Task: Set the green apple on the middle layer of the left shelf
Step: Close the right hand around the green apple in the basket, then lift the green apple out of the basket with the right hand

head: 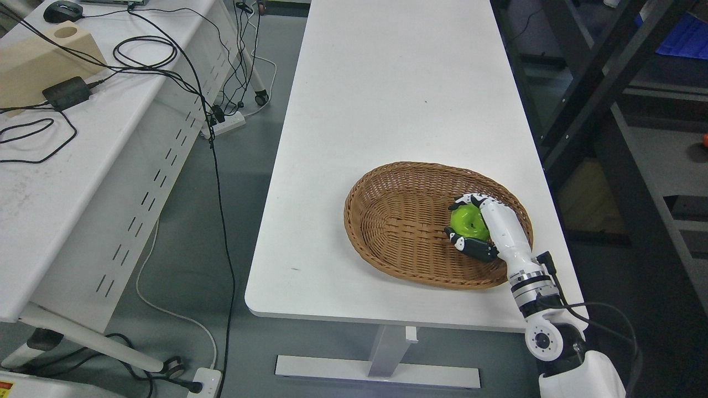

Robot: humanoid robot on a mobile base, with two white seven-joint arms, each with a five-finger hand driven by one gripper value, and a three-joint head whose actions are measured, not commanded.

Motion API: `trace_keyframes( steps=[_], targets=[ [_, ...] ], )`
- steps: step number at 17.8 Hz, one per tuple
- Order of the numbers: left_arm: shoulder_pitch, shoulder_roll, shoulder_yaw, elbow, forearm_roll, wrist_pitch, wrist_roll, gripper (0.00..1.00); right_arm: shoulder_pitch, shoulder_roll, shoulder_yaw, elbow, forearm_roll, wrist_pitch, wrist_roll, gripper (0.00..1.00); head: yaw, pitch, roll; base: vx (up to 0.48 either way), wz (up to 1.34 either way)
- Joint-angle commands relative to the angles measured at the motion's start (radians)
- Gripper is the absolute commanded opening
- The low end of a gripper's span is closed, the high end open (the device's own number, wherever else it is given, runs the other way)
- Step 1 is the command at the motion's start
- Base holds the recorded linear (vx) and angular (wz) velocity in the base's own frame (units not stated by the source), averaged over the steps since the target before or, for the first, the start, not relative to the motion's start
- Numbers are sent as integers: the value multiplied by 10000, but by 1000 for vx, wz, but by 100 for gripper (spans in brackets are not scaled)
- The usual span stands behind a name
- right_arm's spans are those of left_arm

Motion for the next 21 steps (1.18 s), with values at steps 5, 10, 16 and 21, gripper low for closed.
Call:
trace_keyframes(
  steps=[5,10,16,21],
  targets=[
    [0,175,0,0,0,-5,4,100,204,-91,-1990,-902,-2774,-870,-77,3,0,0,0,0,0],
    [0,175,0,0,0,-5,4,100,771,215,-2529,-1577,-3160,-1223,-705,2,0,0,0,0,0],
    [0,175,0,0,0,-5,4,100,1445,508,-2529,-1868,-3176,-1223,-691,1,0,0,0,-3,3],
    [0,175,0,0,0,-5,4,100,1814,492,-2529,-2022,-3176,-1162,-400,1,0,0,0,-28,17]
  ],
)
